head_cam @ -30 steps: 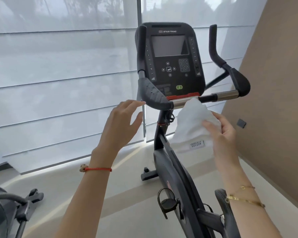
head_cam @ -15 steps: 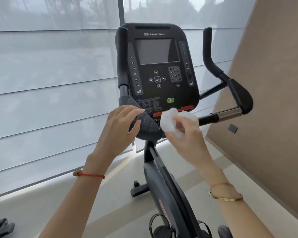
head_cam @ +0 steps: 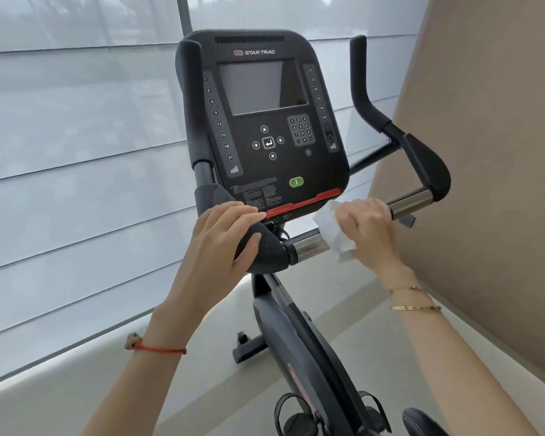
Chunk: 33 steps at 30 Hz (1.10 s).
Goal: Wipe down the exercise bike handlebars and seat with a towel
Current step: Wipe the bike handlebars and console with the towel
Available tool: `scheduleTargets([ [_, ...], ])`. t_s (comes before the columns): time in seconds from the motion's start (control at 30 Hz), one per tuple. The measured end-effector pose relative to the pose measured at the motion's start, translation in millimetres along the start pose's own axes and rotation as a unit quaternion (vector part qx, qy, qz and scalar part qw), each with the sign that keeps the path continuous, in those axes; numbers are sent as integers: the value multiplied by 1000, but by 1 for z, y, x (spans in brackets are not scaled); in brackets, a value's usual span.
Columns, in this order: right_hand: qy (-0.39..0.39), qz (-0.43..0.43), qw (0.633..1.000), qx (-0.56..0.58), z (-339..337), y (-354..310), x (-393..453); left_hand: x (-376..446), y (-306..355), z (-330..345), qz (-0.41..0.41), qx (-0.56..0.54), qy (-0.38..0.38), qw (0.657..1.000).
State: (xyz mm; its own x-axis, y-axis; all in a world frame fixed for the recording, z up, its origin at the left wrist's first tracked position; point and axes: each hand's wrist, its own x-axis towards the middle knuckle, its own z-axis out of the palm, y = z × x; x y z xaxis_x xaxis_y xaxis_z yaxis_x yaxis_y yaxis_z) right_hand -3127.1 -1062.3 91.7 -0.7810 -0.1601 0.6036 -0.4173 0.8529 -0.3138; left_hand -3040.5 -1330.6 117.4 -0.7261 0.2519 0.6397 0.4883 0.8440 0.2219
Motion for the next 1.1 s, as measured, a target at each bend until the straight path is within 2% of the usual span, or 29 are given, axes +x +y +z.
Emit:
scheduleTargets([
  [0.1,-4,45,999,-10,1,-9,-1,-4,-5,-4,-4,1,2,1000],
  [0.23,14,-54,998,6,17,-64,-31,-8,-15,-12,-16,7,9,1000],
  [0.37,-5,-98,995,14,13,-47,-28,2,-29,-22,-27,12,15,999],
  [0.43,2,-66,998,-1,9,-27,-17,13,-41,-27,-30,14,18,999],
  [0.53,1,31,999,-7,4,-14,0,32,-61,-28,-24,17,28,999],
  [0.6,6,46,999,-29,7,-23,-1,45,-73,-23,-18,8,20,1000],
  [0.77,29,-37,999,1,20,-74,-35,61,-97,-7,-16,3,-17,1000],
  [0.9,24,-86,996,-3,16,-48,-26,60,-96,-3,-32,-14,-10,999],
  [0.93,26,-68,997,-8,14,-37,-20,60,-95,-3,-37,-21,-11,999],
  [1.03,18,58,998,5,2,-11,2,59,-91,-1,-62,-41,-9,997],
  [1.1,14,72,997,-12,2,-17,2,59,-88,2,-79,-59,-2,995],
])
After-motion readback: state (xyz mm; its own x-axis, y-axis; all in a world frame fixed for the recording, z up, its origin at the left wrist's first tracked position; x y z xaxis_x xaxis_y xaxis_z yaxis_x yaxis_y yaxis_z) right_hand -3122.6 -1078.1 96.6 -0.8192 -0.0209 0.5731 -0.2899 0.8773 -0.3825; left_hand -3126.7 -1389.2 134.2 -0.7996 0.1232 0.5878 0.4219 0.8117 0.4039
